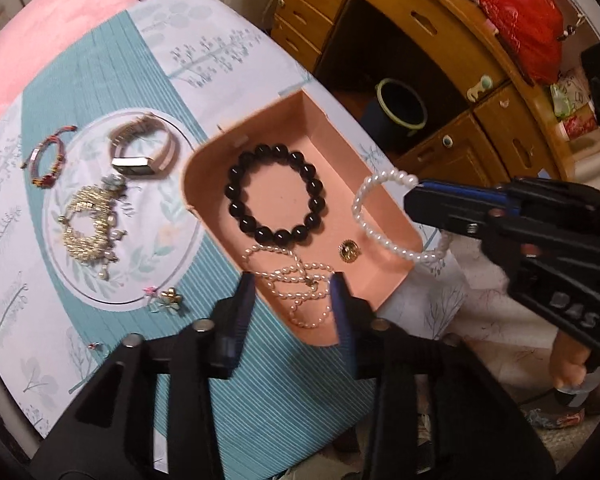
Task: Organize jewelry
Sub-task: 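Carry both pearl pieces into the pink box and open both tools, then withdraw both open tools from the box toward the red bracelet and watch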
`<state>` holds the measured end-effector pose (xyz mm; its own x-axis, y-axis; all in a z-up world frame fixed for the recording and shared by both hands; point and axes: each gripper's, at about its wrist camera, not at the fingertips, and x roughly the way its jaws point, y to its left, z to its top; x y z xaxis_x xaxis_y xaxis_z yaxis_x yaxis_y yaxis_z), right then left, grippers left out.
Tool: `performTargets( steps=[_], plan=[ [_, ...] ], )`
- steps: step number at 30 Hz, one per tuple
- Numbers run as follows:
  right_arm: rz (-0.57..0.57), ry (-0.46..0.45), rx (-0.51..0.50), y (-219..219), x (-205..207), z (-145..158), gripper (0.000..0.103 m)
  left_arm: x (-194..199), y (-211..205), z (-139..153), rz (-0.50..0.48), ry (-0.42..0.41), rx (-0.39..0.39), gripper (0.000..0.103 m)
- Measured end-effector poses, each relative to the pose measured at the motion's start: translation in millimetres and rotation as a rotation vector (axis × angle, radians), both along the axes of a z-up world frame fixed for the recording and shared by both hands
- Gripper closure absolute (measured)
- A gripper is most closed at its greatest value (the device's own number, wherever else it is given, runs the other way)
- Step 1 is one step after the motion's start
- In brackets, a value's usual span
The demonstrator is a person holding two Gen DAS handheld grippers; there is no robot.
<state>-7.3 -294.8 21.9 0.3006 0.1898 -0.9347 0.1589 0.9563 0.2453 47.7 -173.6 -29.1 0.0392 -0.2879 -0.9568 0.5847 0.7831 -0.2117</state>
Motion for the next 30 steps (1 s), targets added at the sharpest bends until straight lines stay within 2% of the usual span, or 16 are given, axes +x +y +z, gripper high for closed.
performTargets(
  steps=[7, 10, 12, 13, 30],
  plan=[
    [0.023, -0.005, -0.039, 10, 19, 2, 0.095, 9, 26, 26, 0.069, -0.05, 0.005, 0.064],
    [0.025, -0.001, -0.022, 14, 28, 4, 0.093, 13, 45, 34, 0.115, -0.051, -0.002, 0.064],
    [0.024, 0.001, -0.009, 16, 31, 6, 0.083, 15, 55, 38, 0.139, -0.051, -0.007, 0.064],
    [0.022, -0.005, -0.005, 18, 34, 9, 0.081, 16, 61, 39, 0.153, -0.053, -0.009, 0.064],
    [0.04, -0.007, -0.095, 58, 47, 36, 0.081, 29, 146, 59, 0.307, -0.094, -0.063, 0.064]
  ],
)
